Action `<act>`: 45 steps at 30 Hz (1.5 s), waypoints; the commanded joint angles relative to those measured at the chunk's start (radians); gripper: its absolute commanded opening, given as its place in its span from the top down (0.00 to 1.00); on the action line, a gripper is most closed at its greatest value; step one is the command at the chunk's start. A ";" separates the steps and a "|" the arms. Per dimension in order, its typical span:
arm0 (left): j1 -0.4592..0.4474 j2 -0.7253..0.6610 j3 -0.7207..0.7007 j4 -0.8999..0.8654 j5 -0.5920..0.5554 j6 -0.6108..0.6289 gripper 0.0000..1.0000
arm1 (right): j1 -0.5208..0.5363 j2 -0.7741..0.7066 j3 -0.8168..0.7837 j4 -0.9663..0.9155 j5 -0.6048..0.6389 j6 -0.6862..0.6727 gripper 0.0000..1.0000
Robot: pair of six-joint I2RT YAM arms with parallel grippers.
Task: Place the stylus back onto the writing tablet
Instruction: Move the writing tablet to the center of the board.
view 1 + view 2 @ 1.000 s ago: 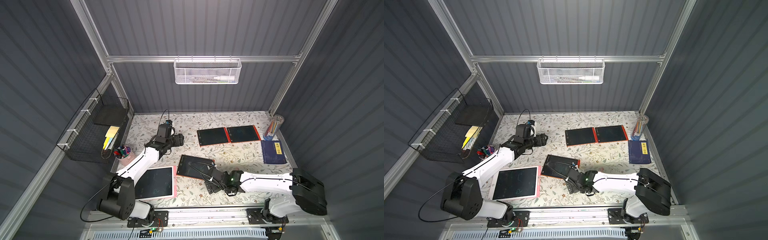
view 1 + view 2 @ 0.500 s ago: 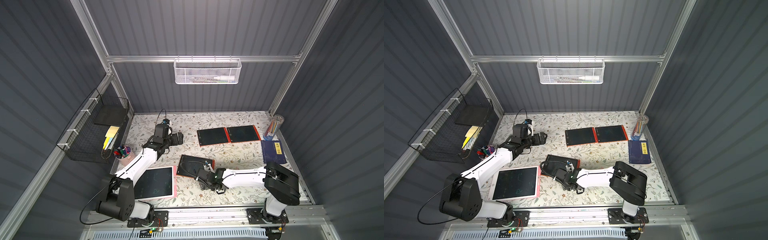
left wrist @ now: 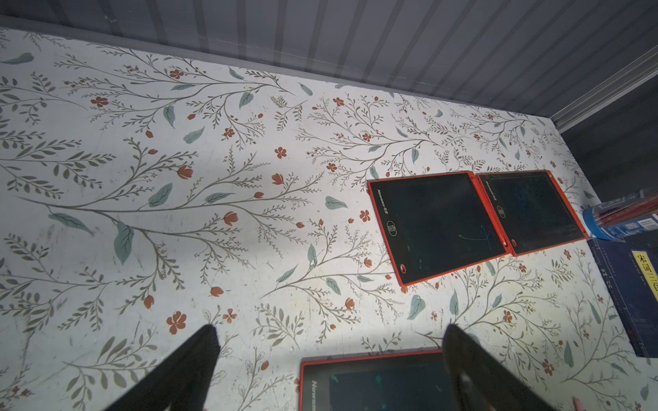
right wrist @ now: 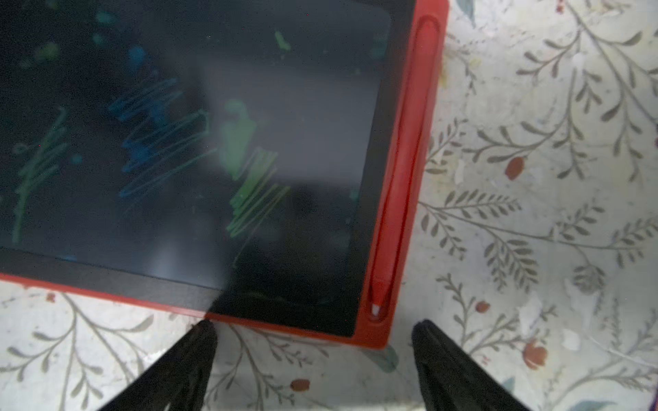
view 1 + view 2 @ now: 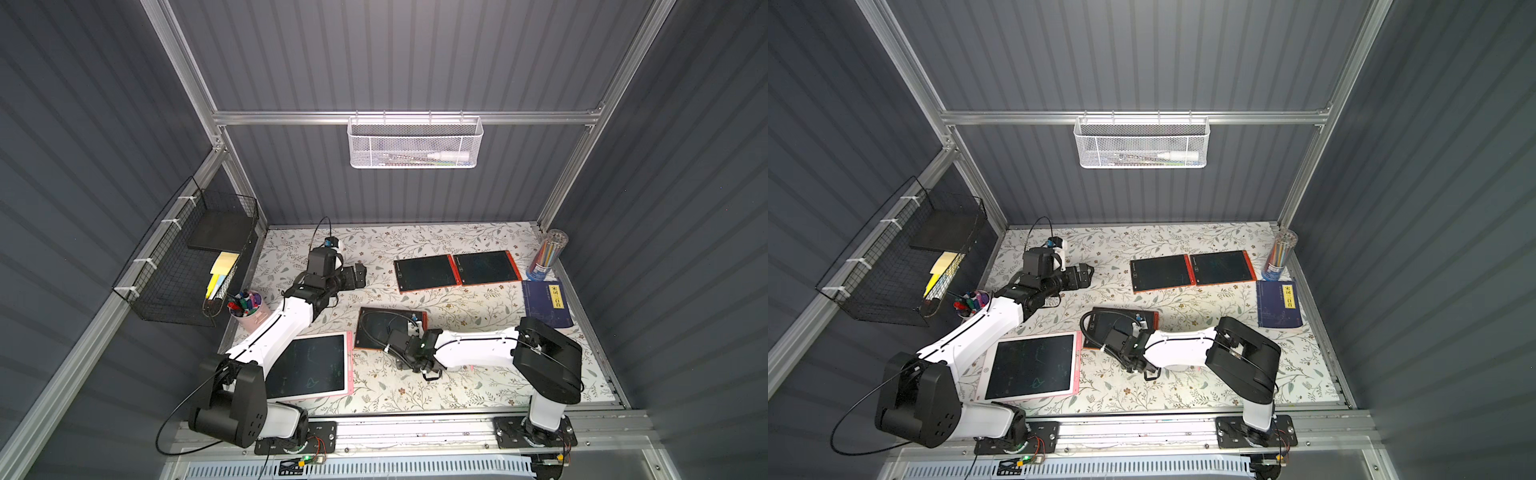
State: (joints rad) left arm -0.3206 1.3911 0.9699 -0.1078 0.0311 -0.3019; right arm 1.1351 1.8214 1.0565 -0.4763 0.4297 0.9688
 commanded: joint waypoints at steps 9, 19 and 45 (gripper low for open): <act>0.005 -0.019 -0.008 0.008 0.016 0.019 0.01 | -0.035 0.068 0.062 0.013 -0.024 -0.020 0.25; 0.005 -0.005 -0.004 0.012 0.028 0.023 0.01 | -0.059 0.098 0.091 0.018 -0.055 -0.017 0.36; 0.005 0.003 0.022 -0.001 0.009 0.014 0.01 | -0.092 0.213 0.256 0.153 -0.167 -0.248 0.24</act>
State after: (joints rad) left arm -0.3206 1.3914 0.9691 -0.1074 0.0486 -0.2981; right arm 1.0424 2.0014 1.2903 -0.3435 0.3008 0.7494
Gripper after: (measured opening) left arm 0.992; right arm 0.763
